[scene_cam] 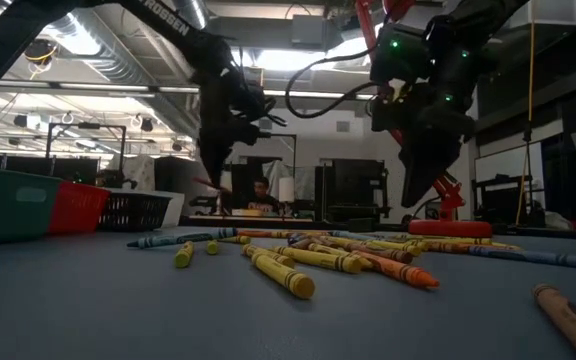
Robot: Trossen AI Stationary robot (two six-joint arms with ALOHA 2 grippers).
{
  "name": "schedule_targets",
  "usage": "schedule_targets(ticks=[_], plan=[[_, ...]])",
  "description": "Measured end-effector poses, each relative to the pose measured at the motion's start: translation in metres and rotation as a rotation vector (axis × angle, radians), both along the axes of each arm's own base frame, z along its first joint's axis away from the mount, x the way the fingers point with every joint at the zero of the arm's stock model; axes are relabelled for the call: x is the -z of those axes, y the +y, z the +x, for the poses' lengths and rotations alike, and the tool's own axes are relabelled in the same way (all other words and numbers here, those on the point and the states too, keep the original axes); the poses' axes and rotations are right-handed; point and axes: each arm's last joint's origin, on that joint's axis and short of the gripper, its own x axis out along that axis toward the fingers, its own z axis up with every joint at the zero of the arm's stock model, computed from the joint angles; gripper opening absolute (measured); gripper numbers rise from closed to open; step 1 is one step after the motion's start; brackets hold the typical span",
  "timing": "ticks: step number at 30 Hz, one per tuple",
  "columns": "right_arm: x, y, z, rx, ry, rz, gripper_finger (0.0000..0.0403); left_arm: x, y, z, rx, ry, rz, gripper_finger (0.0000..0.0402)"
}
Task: Sort crayons
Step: Put the orange crayon into the transparent bin
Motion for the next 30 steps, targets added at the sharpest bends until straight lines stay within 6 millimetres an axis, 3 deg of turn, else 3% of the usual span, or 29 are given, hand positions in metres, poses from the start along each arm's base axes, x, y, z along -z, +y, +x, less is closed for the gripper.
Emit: schedule_targets(ticks=[14, 24, 30], plan=[[0.000, 0.006, 0.001, -0.019, -0.002, -0.007, 0.0165, -0.004, -0.002, -0.028, -0.068, 0.244, -0.057, 0.0002], [0.000, 0.006, 0.001, -0.019, -0.002, -0.007, 0.0165, -0.037, 0.004, -0.058, -0.189, 0.259, 0.059, 0.0002], [0.001, 0.006, -0.001, -0.019, 0.017, -0.004, 0.0165, -0.040, 0.012, -0.075, -0.321, 0.277, 0.061, 0.0002]])
